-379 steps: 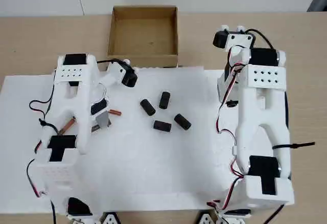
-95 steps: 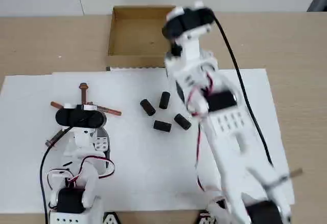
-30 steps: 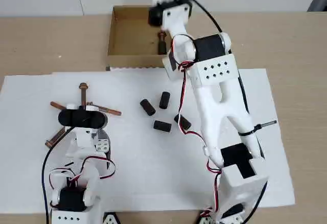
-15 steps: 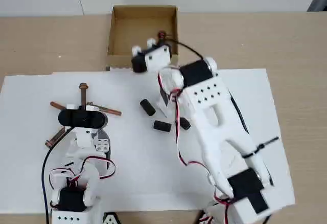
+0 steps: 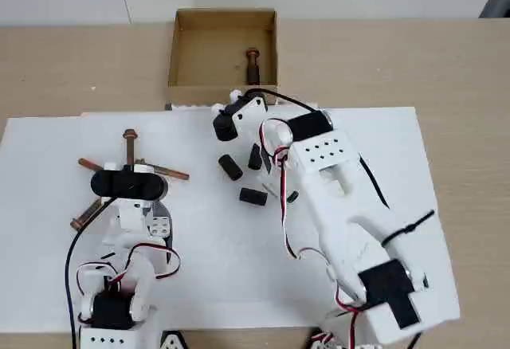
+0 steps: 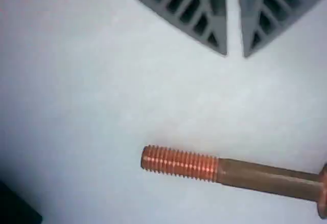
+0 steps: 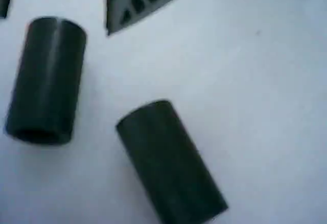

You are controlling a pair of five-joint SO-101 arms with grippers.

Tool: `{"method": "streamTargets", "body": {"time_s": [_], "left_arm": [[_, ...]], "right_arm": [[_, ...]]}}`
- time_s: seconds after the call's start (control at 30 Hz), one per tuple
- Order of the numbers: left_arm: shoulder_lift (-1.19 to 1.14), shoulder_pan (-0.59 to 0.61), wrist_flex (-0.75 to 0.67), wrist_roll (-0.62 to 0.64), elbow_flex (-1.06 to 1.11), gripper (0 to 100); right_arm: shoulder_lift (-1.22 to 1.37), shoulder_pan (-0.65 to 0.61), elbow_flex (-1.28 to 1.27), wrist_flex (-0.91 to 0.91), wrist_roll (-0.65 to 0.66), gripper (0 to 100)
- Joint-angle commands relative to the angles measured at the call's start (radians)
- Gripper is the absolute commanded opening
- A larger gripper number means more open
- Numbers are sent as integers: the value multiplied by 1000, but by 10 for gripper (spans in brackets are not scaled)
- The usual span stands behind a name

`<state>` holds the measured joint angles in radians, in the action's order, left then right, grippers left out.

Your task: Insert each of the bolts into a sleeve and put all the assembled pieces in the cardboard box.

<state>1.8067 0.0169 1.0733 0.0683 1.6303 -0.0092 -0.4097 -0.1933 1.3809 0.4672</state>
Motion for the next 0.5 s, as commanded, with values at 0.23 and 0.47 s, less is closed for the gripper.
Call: {"method": "streamTargets", "body": {"time_s": [0.23,0.47], "left_arm": [[9,0,-2,-8,-4,6],[9,0,-3,-8,-4,6]], "right_arm": [[99,10,0,-77,35,128],[176,39,0,-116,38,128]]}}
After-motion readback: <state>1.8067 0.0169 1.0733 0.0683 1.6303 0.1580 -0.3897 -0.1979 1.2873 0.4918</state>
